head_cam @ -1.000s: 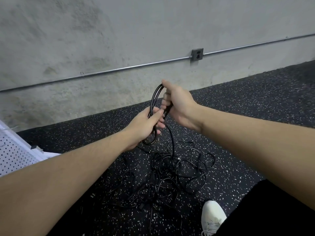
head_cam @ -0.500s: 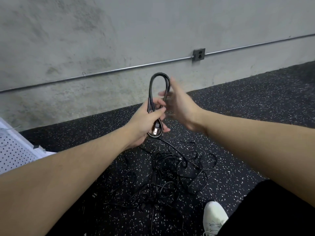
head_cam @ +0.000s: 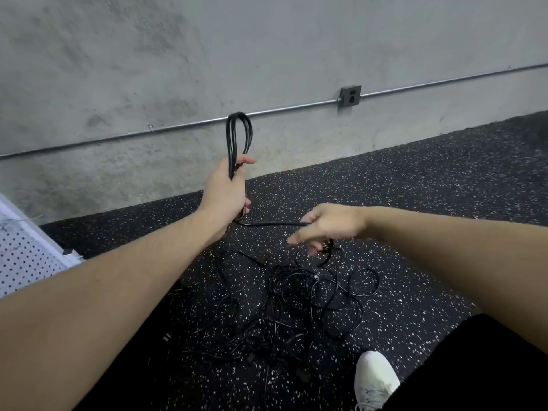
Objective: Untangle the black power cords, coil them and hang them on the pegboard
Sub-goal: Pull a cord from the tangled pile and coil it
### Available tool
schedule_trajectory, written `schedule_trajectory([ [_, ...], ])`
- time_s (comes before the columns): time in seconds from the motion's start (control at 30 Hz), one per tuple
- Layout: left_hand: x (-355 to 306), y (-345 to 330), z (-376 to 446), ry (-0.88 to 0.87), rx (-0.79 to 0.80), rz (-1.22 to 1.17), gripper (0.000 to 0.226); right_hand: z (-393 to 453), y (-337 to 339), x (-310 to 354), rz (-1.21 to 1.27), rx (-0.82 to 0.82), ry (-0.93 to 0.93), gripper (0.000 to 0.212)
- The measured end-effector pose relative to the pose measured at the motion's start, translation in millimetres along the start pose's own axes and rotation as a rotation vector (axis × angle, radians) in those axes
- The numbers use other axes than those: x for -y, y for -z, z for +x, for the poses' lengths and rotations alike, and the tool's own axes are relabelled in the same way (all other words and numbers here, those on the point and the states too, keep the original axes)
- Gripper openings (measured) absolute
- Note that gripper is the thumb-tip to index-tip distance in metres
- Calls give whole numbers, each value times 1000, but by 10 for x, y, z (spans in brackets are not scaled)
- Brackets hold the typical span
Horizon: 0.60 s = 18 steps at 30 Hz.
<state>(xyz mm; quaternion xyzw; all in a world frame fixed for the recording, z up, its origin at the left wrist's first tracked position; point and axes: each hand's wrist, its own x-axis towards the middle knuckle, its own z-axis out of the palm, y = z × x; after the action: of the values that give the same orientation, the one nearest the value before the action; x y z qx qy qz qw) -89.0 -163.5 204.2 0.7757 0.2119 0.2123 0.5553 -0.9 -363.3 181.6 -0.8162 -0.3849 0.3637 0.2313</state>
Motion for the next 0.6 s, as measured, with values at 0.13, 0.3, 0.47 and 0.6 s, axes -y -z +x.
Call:
schedule_trajectory([
  [0.13, 144, 176, 43, -8, 39, 213, 26, -88, 189, 54, 361, -176, 174, 21],
  [0.3, 97, 16, -90, -38, 253, 314, 32, -20, 200, 294, 500, -537, 322, 22],
  [0.47, -2, -137, -195, 36, 427, -37, 67, 62, 196, 496, 436, -946, 377, 17],
  [0.6, -94, -173, -256, -33, 514, 85, 42, 76, 193, 455, 551, -927, 347, 18],
])
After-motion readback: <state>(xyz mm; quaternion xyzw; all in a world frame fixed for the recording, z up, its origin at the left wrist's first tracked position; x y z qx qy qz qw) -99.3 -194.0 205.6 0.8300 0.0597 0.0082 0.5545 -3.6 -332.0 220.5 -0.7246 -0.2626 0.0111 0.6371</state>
